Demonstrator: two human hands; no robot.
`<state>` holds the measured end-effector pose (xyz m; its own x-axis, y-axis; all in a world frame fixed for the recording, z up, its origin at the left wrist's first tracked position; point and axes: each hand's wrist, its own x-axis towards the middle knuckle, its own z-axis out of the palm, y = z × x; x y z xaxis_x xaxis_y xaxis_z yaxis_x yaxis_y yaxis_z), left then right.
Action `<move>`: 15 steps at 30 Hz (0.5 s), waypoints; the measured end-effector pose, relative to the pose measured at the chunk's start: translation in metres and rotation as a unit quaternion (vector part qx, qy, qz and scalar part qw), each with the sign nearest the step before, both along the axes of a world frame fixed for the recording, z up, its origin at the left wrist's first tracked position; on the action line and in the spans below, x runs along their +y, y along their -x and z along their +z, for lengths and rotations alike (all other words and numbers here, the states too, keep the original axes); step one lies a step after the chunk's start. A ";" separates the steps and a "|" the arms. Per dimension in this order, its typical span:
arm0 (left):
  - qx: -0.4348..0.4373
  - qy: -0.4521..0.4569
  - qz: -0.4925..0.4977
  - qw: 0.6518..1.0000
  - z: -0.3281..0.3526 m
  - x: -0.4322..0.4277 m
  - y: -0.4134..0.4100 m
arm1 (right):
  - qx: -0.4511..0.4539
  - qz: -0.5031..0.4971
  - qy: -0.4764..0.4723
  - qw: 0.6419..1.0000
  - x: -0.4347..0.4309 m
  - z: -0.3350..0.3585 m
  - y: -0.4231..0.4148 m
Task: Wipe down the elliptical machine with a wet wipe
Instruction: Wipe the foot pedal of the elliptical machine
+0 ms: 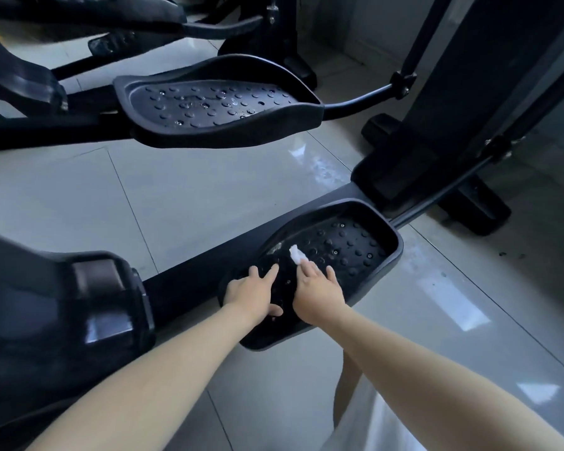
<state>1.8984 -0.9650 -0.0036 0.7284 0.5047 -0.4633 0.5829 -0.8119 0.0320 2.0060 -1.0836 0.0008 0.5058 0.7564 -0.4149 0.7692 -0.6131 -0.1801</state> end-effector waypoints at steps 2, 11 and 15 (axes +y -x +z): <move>0.005 -0.001 -0.010 1.000 -0.001 0.000 0.001 | -0.039 -0.044 0.011 0.998 -0.010 0.000 -0.006; -0.012 0.011 -0.042 0.999 -0.003 0.009 0.014 | -0.010 -0.024 -0.066 0.997 -0.003 -0.008 0.022; -0.030 -0.003 -0.063 0.998 -0.003 0.014 0.014 | -0.055 -0.094 -0.045 0.993 -0.002 -0.006 0.004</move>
<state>1.8847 -0.9506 -0.0071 0.8120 0.4104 -0.4150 0.4739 -0.8786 0.0583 2.0024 -1.0860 -0.0052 0.6807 0.6750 -0.2847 0.6600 -0.7337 -0.1613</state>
